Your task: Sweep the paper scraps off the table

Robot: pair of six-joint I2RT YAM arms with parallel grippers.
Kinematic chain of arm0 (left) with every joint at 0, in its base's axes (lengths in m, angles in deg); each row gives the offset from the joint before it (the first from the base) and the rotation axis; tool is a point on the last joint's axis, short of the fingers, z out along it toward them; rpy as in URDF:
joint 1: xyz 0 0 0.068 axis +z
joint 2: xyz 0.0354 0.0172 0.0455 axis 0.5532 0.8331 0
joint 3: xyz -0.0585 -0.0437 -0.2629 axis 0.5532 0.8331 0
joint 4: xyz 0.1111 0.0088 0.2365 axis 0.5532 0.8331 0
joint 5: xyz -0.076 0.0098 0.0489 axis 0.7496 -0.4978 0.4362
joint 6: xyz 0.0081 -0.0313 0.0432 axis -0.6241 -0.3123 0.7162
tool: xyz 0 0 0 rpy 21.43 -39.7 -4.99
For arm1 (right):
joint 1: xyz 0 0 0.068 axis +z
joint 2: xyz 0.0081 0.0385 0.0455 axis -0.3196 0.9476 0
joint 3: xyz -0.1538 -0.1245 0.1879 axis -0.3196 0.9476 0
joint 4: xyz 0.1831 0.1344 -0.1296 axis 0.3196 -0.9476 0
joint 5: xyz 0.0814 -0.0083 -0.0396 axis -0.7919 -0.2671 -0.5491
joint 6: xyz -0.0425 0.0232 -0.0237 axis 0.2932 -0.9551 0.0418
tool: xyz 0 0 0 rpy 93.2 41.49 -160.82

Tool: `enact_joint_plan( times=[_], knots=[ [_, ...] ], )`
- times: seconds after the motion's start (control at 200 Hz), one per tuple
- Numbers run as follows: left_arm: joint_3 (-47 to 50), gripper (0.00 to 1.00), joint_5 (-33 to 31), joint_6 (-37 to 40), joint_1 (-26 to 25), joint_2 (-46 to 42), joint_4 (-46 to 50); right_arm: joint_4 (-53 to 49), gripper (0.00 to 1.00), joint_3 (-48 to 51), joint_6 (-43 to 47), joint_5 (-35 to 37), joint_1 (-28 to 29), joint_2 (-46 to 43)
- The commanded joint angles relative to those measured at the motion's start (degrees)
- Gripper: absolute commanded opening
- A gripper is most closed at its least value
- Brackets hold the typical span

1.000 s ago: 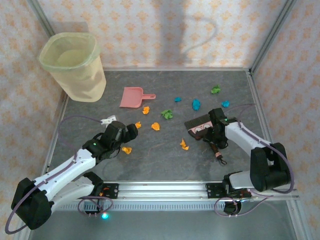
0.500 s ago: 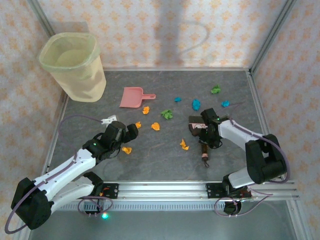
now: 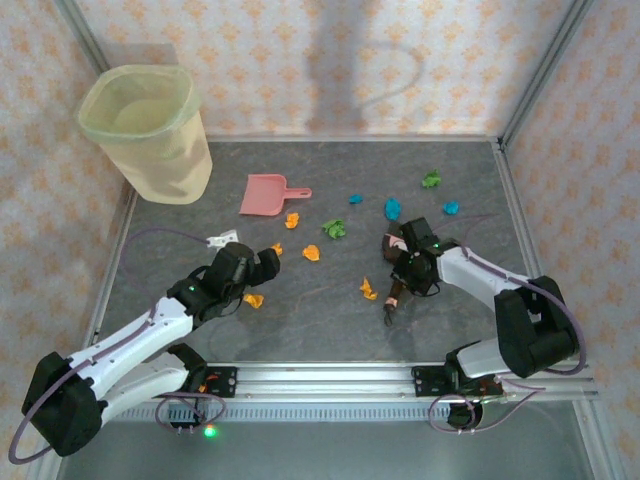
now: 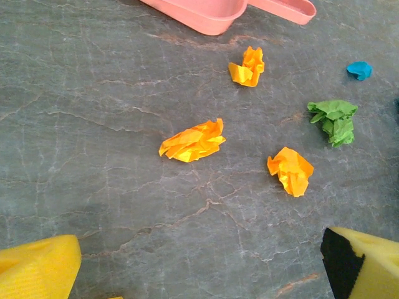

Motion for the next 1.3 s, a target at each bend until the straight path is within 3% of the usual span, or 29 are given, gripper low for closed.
enact_joint_plan(
  times=[0.0, 0.23, 0.33, 0.52, 0.641, 0.831, 1.036, 1.296],
  knots=[
    [-0.99, 1.00, -0.24, 2.43, -1.01, 0.58, -1.84, 2.63, 0.30, 0.28, -2.39, 0.61, 0.38, -0.62],
    [-1.33, 1.00, 0.11, 5.42, -3.49, 1.23, -4.27, 1.88, 0.40, -0.21, -1.44, 1.68, 0.37, -1.34],
    [-2.66, 1.00, 1.84, 8.08, -5.34, 2.49, -5.45, 1.07, 0.44, 0.12, -1.36, 3.39, 0.37, -5.78],
    [-11.61, 0.98, 2.82, 12.17, -13.96, 10.95, -2.15, -4.44, 0.48, 0.97, 0.12, 18.38, -0.30, -20.08],
    [-22.69, 0.97, 4.08, 13.26, -19.59, 20.76, 4.45, -6.91, 0.48, 1.87, 1.81, 22.64, -5.19, -24.40],
    [-43.10, 0.95, 6.12, 18.60, -25.38, 40.58, 15.55, 0.84, 0.48, 8.03, 3.74, 17.96, -15.68, -25.88],
    [-69.01, 0.86, 8.34, 22.20, -26.90, 64.08, 31.18, 6.77, 0.48, 11.83, 3.94, 17.95, -18.08, -25.34],
    [-92.36, 0.81, 9.36, 22.33, -27.00, 82.13, 42.07, 8.58, 0.48, 16.03, 2.69, 16.05, -20.46, -32.11]
  ],
)
